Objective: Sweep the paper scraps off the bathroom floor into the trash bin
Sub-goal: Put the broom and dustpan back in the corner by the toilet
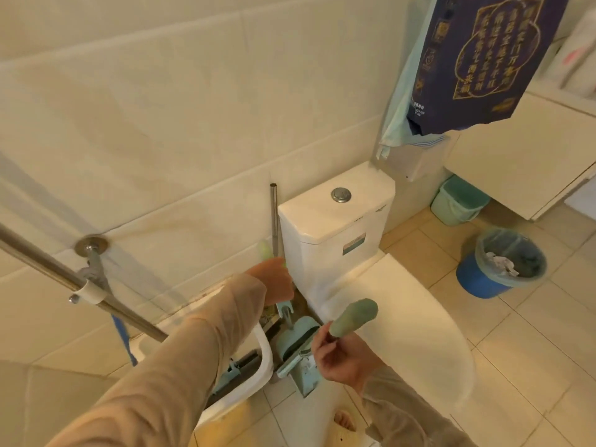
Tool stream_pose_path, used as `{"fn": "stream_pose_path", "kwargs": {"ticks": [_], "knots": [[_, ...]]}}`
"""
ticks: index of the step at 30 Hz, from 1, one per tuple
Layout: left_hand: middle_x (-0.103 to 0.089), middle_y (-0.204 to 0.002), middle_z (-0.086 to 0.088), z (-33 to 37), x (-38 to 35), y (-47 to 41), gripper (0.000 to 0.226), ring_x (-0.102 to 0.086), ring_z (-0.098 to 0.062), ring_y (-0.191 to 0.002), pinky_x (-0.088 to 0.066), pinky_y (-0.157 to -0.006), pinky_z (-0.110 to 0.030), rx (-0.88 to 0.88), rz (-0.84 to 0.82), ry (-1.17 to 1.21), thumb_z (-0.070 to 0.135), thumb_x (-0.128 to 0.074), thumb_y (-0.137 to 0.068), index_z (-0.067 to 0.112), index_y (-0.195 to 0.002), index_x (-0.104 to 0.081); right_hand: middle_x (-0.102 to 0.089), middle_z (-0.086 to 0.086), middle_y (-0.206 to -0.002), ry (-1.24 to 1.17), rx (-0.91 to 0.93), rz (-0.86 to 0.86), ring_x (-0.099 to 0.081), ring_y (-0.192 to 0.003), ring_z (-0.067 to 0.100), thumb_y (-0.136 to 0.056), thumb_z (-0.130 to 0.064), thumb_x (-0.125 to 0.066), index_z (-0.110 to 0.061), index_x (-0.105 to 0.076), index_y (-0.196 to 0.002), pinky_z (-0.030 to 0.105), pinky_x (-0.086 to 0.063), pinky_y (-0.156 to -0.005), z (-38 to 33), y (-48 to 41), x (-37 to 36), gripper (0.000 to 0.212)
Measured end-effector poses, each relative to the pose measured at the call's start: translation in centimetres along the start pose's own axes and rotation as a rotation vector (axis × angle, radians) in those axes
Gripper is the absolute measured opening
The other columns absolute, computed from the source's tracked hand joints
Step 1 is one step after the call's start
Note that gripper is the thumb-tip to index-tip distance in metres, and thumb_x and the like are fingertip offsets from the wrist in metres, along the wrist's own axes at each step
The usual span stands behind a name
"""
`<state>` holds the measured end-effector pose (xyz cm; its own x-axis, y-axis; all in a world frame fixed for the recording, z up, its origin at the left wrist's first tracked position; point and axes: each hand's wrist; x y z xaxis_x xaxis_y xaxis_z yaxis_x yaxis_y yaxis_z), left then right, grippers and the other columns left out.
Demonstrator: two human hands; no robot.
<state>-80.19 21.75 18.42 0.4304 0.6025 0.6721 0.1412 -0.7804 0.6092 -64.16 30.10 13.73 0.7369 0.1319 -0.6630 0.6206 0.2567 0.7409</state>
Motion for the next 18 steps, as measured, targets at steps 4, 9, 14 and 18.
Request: {"fn": "stream_pose_path", "kwargs": {"ticks": [4, 9, 14, 18], "knots": [[-0.067, -0.116, -0.005, -1.6, 0.1, -1.1, 0.026, -0.058, -0.026, -0.113, -0.036, -0.103, -0.035, 0.049, -0.058, 0.049, 0.011, -0.066, -0.085, 0.014, -0.111, -0.063, -0.053, 0.009, -0.035, 0.036, -0.005, -0.004, -0.056, -0.026, 0.02, -0.071, -0.001, -0.062, -0.023, -0.065, -0.07, 0.012, -0.04, -0.027, -2.6, -0.9, -2.7, 0.022], [-0.066, -0.118, -0.007, -3.5, -1.2, -2.0, 0.025, -0.057, -0.028, -0.114, -0.035, -0.103, -0.035, 0.115, -0.107, 0.127, 0.009, -0.061, -0.088, 0.013, -0.113, -0.062, -0.05, 0.008, -0.034, 0.226, -0.04, 0.126, -0.056, -0.027, 0.02, -0.093, -0.012, -0.047, -0.003, -0.056, -0.033, 0.011, -0.041, -0.029, -4.8, -3.3, -3.8, 0.062], [-0.06, -0.126, -0.011, -5.3, -3.5, -1.9, 0.027, -0.049, -0.029, -0.121, -0.03, -0.106, -0.037, 0.226, -0.162, 0.218, 0.008, -0.049, -0.095, 0.012, -0.119, -0.058, -0.045, 0.006, -0.035, 0.329, -0.05, 0.147, -0.052, -0.025, 0.017, -0.095, -0.015, -0.035, -0.003, -0.046, -0.034, 0.01, -0.035, -0.03, -4.1, -5.6, -3.4, 0.063], [-0.059, -0.128, -0.011, -6.5, -5.6, -1.0, 0.028, -0.046, -0.029, -0.123, -0.027, -0.109, -0.038, 0.29, -0.154, 0.23, 0.009, -0.049, -0.095, 0.011, -0.122, -0.058, -0.041, 0.007, -0.033, 0.24, -0.032, 0.175, -0.047, -0.022, 0.018, -0.095, -0.015, -0.034, -0.005, -0.043, -0.038, 0.009, -0.033, -0.03, -2.8, -6.8, -4.0, 0.059]]}}
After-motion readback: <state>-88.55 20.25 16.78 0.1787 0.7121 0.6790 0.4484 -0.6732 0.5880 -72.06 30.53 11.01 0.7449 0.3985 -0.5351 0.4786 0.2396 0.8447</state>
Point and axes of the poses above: each hand's wrist, its own y-axis away from the middle knuckle, its own x-axis out of the back of the hand, z = x × y
